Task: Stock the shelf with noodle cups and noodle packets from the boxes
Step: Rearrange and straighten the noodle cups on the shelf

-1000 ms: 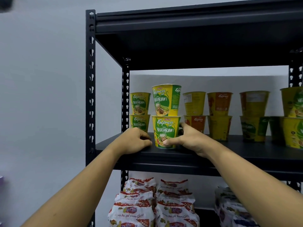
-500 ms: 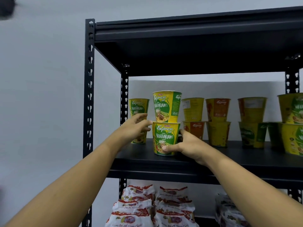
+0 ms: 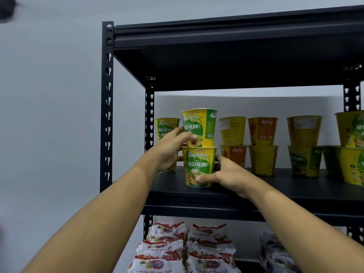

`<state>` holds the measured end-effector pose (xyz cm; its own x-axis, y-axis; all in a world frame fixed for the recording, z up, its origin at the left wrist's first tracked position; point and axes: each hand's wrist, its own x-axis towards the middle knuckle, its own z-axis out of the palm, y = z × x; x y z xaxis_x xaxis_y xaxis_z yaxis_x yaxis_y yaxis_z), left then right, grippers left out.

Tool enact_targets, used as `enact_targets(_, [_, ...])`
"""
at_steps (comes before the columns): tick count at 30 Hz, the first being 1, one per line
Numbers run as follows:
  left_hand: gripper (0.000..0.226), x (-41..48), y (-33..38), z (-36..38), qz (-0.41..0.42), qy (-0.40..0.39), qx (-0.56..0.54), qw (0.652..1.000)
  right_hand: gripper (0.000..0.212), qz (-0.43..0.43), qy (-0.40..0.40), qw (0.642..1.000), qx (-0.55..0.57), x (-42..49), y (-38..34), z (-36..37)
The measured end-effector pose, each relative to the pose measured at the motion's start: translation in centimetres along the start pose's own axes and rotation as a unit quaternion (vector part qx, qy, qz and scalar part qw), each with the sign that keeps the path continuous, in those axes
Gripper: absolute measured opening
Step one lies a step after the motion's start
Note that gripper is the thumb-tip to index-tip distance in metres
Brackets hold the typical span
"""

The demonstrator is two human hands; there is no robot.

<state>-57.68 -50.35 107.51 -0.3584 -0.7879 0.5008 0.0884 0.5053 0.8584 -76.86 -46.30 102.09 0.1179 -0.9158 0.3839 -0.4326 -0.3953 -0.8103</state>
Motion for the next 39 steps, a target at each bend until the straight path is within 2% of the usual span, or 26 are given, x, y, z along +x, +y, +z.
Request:
enact_targets(3, [0.053, 0.1, 0.1, 0.1, 0.006, 0.001, 0.001, 1.0, 0.084, -0.002, 0.003, 1.0, -0.001, 0.0, 0.0, 0.1])
enact_targets(9, [0.056, 0.0, 0.2, 0.3, 0.025, 0.007, 0.01, 1.0, 0.085, -0.005, 0.002, 1.0, -0.003, 0.0, 0.0, 0.1])
enact_targets(14, [0.076, -0.2, 0.3, 0.4, 0.03, 0.02, 0.016, 0.999, 0.079, -0.007, -0.005, 1.0, 0.009, -0.2, -0.2, 0.1])
enact_targets(26, [0.073, -0.8, 0.8, 1.1, 0.037, 0.043, -0.001, 0.998, 0.084, -0.004, 0.003, 1.0, 0.002, -0.2, -0.3, 0.2])
enact_targets(35, [0.065, -0.8, 0.7, 0.8, 0.041, 0.04, 0.033, 0.998, 0.075, -0.011, 0.003, 1.0, 0.001, -0.3, -0.4, 0.2])
enact_targets(39, [0.065, -0.7, 0.6, 0.8, 0.044, 0.04, 0.029, 0.998, 0.077, -0.013, 0.001, 1.0, 0.003, -0.3, -0.3, 0.3])
